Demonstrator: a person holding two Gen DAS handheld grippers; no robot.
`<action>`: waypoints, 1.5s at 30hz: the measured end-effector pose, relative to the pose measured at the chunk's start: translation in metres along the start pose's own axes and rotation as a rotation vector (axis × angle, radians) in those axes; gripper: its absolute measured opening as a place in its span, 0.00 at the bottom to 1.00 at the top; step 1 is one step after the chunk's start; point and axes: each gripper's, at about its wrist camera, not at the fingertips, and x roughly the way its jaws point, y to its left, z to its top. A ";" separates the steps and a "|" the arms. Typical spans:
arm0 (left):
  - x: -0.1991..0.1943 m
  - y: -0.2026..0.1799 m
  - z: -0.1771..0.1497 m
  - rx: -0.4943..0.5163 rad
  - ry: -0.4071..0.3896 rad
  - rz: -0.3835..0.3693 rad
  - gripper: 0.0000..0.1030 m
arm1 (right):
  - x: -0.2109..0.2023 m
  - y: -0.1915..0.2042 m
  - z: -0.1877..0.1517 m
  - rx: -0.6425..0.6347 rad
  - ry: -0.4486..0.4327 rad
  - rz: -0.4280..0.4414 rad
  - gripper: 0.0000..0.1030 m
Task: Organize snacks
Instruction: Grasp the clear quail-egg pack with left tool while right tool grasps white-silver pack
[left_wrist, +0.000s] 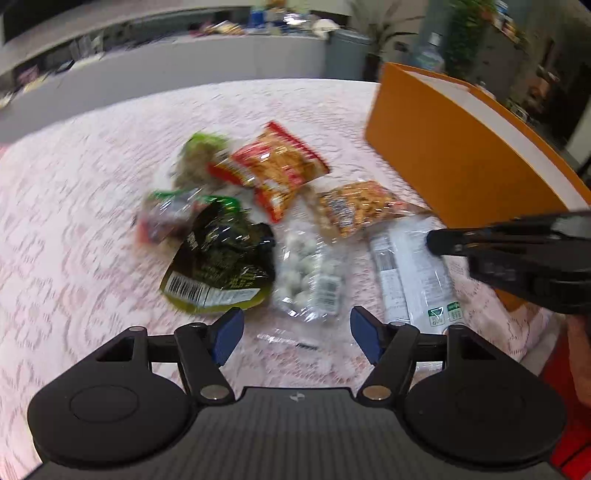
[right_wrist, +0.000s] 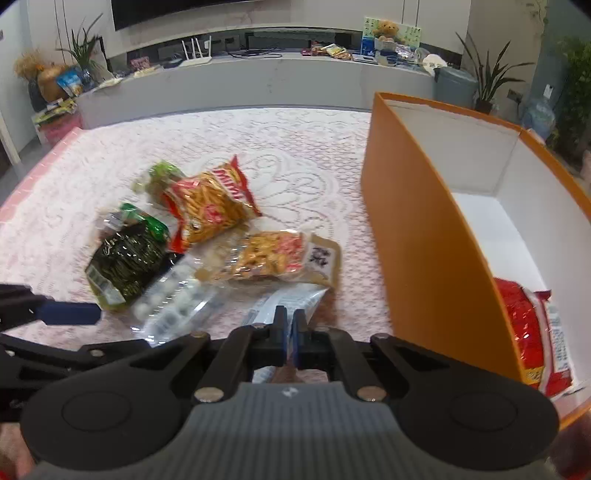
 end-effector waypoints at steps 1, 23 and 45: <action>0.001 -0.004 0.001 0.031 -0.004 -0.004 0.77 | 0.004 -0.001 -0.001 -0.005 0.014 -0.010 0.00; 0.023 0.012 0.005 0.078 0.028 -0.109 0.80 | 0.020 -0.007 -0.014 0.173 0.074 0.124 0.57; 0.010 0.000 -0.015 -0.014 0.092 0.111 0.64 | 0.027 0.012 -0.017 0.075 0.064 0.099 0.79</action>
